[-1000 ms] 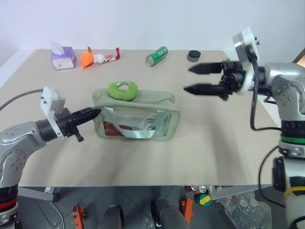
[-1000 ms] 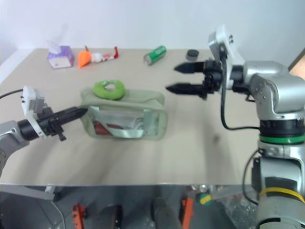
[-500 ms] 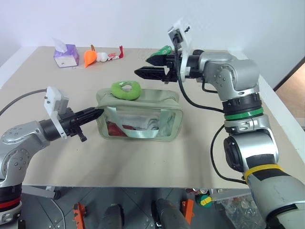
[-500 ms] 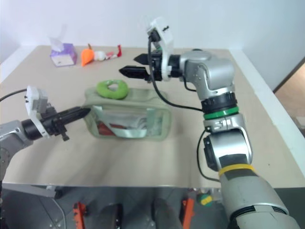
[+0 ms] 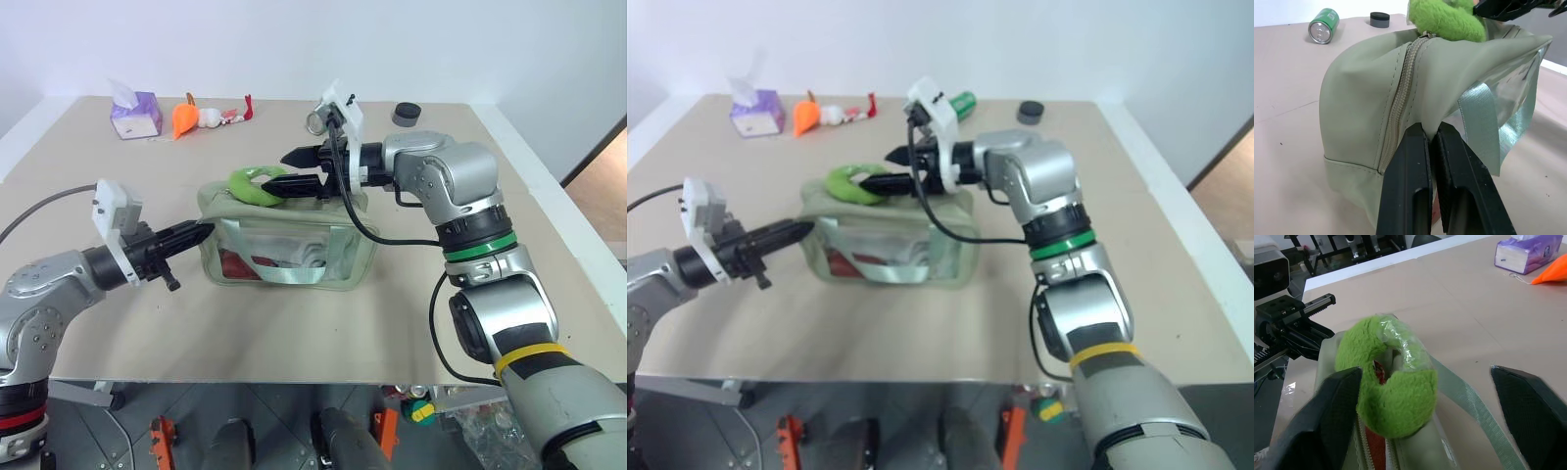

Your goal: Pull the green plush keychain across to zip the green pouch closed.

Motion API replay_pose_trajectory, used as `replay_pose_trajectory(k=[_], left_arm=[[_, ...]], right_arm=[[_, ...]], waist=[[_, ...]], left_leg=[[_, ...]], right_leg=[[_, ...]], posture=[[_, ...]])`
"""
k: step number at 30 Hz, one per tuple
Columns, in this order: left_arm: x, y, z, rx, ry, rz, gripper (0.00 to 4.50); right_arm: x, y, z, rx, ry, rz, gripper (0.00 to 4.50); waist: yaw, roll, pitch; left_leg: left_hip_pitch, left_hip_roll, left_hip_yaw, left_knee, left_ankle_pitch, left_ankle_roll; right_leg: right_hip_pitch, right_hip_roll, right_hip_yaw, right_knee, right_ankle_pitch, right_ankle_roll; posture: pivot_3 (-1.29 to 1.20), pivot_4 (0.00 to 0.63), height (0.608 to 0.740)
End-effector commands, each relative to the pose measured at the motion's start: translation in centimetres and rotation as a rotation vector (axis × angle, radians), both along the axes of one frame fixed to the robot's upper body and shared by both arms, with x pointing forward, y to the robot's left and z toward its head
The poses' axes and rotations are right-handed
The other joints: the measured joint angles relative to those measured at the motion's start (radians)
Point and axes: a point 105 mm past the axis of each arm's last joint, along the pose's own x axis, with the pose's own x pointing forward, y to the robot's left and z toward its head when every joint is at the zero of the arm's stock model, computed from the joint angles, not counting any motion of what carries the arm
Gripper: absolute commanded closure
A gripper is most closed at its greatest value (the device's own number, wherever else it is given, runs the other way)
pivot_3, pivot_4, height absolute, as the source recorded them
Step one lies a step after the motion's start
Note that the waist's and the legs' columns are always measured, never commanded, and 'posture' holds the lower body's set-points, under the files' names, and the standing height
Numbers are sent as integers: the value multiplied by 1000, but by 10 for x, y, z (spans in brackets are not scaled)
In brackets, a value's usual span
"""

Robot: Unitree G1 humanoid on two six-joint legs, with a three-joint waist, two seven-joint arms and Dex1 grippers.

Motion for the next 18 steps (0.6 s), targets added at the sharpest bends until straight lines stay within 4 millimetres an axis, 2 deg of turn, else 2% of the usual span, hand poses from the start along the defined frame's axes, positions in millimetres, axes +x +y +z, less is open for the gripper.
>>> replay_pose_trajectory(k=[1, 6, 8, 18], left_arm=[[-4, -3, 6, 12, -42, -12, 4500], [-3, -2, 5, 10, -39, -6, 4500], [-3, -1, 4, 10, -36, -3, 4500], [-2, -1, 4, 5, -41, 1, 4500]], right_arm=[[-3, 1, 14, 34, -53, 19, 1799], [-4, 1, 13, 35, -60, 25, 3470], [-4, 1, 12, 35, -60, 26, 4345], [-7, -4, 15, 40, -73, 47, 4432]], waist=[[0, 0, 0], [0, 0, 0], [0, 0, 0], [0, 0, 0]], left_leg=[[0, 0, 0, 0, 0, 0], [0, 0, 0, 0, 0, 0], [0, 0, 0, 0, 0, 0], [0, 0, 0, 0, 0, 0]], right_leg=[[0, 0, 0, 0, 0, 0], [0, 0, 0, 0, 0, 0], [0, 0, 0, 0, 0, 0], [0, 0, 0, 0, 0, 0]], posture=[[0, 150, 740], [0, 150, 740], [0, 150, 740], [0, 150, 740]])
